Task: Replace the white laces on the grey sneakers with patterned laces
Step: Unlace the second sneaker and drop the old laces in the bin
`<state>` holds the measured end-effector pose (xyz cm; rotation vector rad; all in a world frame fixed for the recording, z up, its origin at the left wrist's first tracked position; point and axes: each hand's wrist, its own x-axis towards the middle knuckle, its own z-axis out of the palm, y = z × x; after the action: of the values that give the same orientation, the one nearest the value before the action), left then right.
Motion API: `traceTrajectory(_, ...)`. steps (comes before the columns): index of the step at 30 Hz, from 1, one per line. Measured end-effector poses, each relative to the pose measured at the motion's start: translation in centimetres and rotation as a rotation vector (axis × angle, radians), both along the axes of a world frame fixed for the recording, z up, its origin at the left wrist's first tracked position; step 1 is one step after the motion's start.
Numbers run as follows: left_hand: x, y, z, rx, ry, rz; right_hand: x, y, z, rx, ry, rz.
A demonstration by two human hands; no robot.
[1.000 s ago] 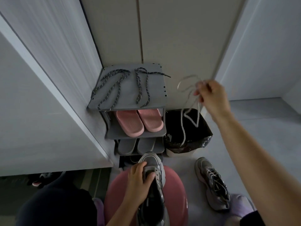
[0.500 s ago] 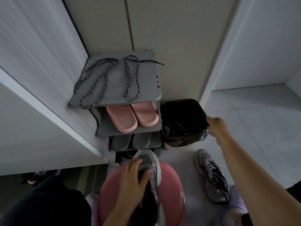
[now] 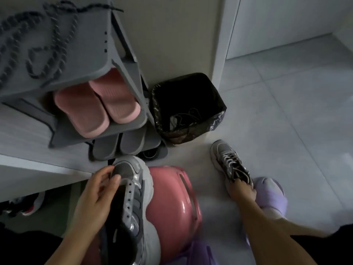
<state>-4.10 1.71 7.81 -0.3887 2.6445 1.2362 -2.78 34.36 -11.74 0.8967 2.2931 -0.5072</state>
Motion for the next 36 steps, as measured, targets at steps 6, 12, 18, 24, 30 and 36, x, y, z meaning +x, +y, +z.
traceTrajectory(6, -1.6, 0.5, -0.3, -0.056, -0.063, -0.041, -0.7, 0.1, -0.2, 0.118, 0.002, 0.130)
traceTrajectory(12, -2.8, 1.6, 0.5, -0.232, -0.089, -0.386, -3.6, -0.2, 5.1, 0.071, -0.021, 0.042)
traceTrajectory(18, -0.3, 1.4, 0.9, -0.303, -0.186, -0.357, -0.1, -2.1, 16.2, -0.023, 0.064, 0.161)
traceTrajectory(24, 0.8, 0.9, 0.4, -0.179, -0.186, -0.287, 7.1, -10.4, 27.1, 0.224, 0.470, 0.586)
traceTrajectory(30, 3.2, -0.2, 0.7, 0.004, -0.150, -0.089, 8.8, -17.6, 24.5, 0.268, 0.690, 0.819)
traceTrajectory(36, 5.2, -1.3, 0.4, -0.005, -0.020, -0.024, 8.0, -17.0, 22.8, 0.128, 0.635, 0.764)
